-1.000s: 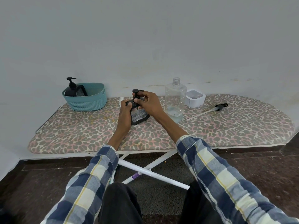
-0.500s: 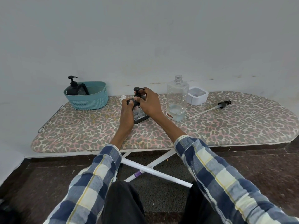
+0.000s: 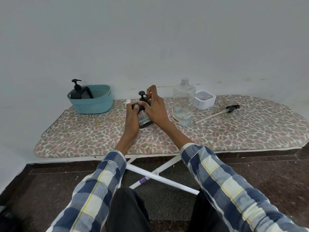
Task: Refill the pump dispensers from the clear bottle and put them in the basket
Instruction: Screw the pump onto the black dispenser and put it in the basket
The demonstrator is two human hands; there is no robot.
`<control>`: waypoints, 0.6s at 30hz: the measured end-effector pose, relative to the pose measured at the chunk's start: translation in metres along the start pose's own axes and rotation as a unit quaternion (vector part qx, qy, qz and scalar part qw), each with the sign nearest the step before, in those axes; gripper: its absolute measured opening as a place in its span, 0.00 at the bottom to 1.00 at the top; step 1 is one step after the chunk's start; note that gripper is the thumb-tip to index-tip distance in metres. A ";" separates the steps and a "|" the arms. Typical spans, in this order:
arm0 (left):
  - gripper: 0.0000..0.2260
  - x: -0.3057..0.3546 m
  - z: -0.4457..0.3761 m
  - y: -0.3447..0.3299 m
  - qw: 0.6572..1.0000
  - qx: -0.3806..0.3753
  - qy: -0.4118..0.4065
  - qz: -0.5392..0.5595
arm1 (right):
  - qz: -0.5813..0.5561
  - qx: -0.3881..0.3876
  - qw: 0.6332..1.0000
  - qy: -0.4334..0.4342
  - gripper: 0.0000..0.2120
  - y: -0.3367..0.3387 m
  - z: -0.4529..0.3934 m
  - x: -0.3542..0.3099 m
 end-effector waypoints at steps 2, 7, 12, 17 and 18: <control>0.11 -0.001 0.000 0.000 1.000 -0.002 -0.005 -0.001 | 0.005 0.002 1.000 0.006 0.16 -0.001 0.001 0.000; 0.07 -0.002 0.001 0.000 1.000 -0.007 -0.009 0.002 | 0.007 0.005 1.000 0.019 0.16 0.000 0.003 -0.003; 0.07 -0.003 0.000 0.000 1.000 -0.011 -0.010 0.017 | -0.006 0.009 1.000 -0.025 0.19 0.001 0.004 0.002; 0.10 -0.002 0.004 0.000 1.000 -0.004 -0.016 0.012 | 0.004 -0.002 0.997 -0.071 0.13 0.002 0.003 0.001; 0.12 -0.002 0.006 0.000 1.000 0.001 -0.017 0.009 | 0.001 0.004 0.997 -0.079 0.12 0.001 0.003 0.000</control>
Point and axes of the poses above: each hand's wrist, its own z-axis away from the middle knuckle, its own y-axis out of the back of the hand, x = y × z, the point moved 4 cm from there along -z, towards the middle knuckle, and after that the axes turned 6 degrees about x, right-handed, at the moved point
